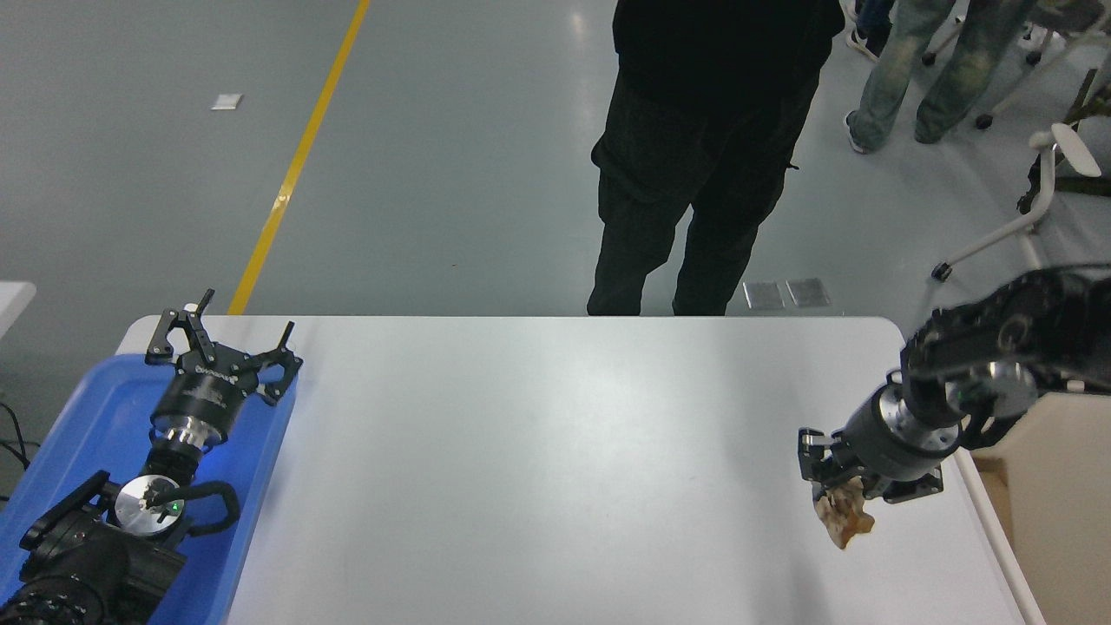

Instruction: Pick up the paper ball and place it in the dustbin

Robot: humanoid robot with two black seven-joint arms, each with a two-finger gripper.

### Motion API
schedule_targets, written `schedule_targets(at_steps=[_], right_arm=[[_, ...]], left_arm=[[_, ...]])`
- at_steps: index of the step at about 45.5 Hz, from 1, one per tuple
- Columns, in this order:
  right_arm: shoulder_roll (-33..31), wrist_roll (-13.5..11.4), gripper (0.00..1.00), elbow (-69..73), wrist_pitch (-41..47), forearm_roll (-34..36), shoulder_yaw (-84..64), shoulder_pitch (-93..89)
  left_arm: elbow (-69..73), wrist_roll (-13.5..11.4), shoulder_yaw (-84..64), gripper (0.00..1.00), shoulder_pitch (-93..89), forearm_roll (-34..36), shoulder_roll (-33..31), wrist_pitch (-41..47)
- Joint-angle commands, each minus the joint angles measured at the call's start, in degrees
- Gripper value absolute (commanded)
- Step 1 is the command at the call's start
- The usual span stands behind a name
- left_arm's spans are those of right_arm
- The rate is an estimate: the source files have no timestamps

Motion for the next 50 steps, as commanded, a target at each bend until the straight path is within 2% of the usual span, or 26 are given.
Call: schedule_targets(at_steps=[1, 15, 29, 37, 44, 50], right_arm=[[-3.4, 0.0, 0.00, 2.4, 10.0, 0.5, -1.1, 17.5], [-5.1, 0.0, 0.00, 2.4, 10.0, 0.5, -2.8, 25.5], [-6.4, -0.1, 0.00, 0.3, 10.0, 0.2, -7.0, 24.7], [-14.2, -0.1, 0.00, -4.5, 10.0, -1.4, -10.2, 20.2], [-21.3, -0.1, 0.00, -11.8, 10.0, -6.6, -11.0, 15.8], [-26.5, -0.1, 0.00, -20.4, 10.0, -6.9, -9.7, 9.7]], left_arm=[[0.0, 0.0, 0.0, 0.99, 0.0, 0.0, 0.1, 0.0], [0.0, 0.0, 0.1, 0.99, 0.0, 0.0, 0.0, 0.0], [0.0, 0.0, 0.0, 0.99, 0.1, 0.0, 0.1, 0.0], [0.0, -0.1, 0.1, 0.99, 0.1, -0.1, 0.0, 0.0], [0.0, -0.1, 0.0, 0.99, 0.2, -0.1, 0.0, 0.0], [0.0, 0.0, 0.0, 0.99, 0.2, -0.1, 0.1, 0.0]])
